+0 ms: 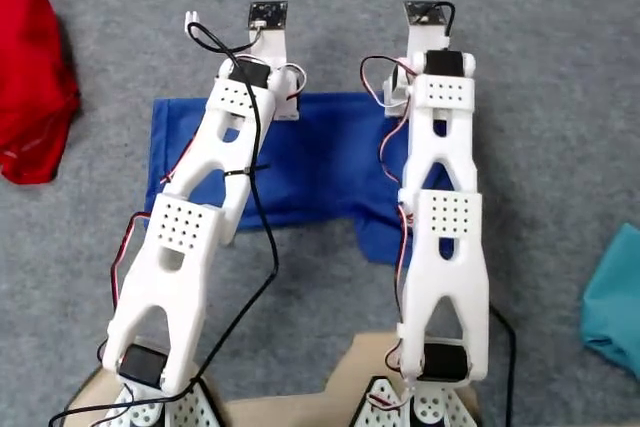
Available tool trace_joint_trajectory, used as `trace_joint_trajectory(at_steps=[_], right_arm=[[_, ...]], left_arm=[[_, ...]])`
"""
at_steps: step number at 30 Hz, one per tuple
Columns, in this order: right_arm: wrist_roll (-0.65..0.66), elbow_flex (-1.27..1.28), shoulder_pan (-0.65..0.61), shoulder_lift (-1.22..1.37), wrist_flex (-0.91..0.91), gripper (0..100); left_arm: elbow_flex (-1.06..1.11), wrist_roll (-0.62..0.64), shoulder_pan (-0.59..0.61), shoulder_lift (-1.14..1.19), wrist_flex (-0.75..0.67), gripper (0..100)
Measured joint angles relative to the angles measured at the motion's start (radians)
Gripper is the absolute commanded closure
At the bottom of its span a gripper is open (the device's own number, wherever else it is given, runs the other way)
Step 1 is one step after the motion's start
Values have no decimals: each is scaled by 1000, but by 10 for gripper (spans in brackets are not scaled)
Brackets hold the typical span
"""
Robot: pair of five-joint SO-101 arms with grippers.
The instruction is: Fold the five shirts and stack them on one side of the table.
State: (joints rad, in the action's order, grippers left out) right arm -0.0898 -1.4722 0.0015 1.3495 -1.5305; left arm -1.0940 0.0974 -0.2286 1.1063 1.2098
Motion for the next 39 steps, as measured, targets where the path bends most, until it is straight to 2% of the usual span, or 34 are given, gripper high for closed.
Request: trace_joint_trajectory(at_steps=[8,11,15,22,28,32,39], right_arm=[[-3,-149,2,12,-71,990],[2,-149,2,-3,-144,990],[78,-149,2,-92,-221,989],[112,-149,2,-269,-241,989],[118,69,2,-516,-241,991],[169,390,2,-772,-241,991],[531,1028,2,-1204,-239,990]], left_arm=[[-9,0,17,0,5,973],[-80,-28,18,2,95,967],[-183,-80,18,2,235,972],[-414,-143,18,0,500,982],[-439,-158,40,-18,540,982],[-288,-158,64,-146,540,982],[302,-210,84,-611,540,981]])
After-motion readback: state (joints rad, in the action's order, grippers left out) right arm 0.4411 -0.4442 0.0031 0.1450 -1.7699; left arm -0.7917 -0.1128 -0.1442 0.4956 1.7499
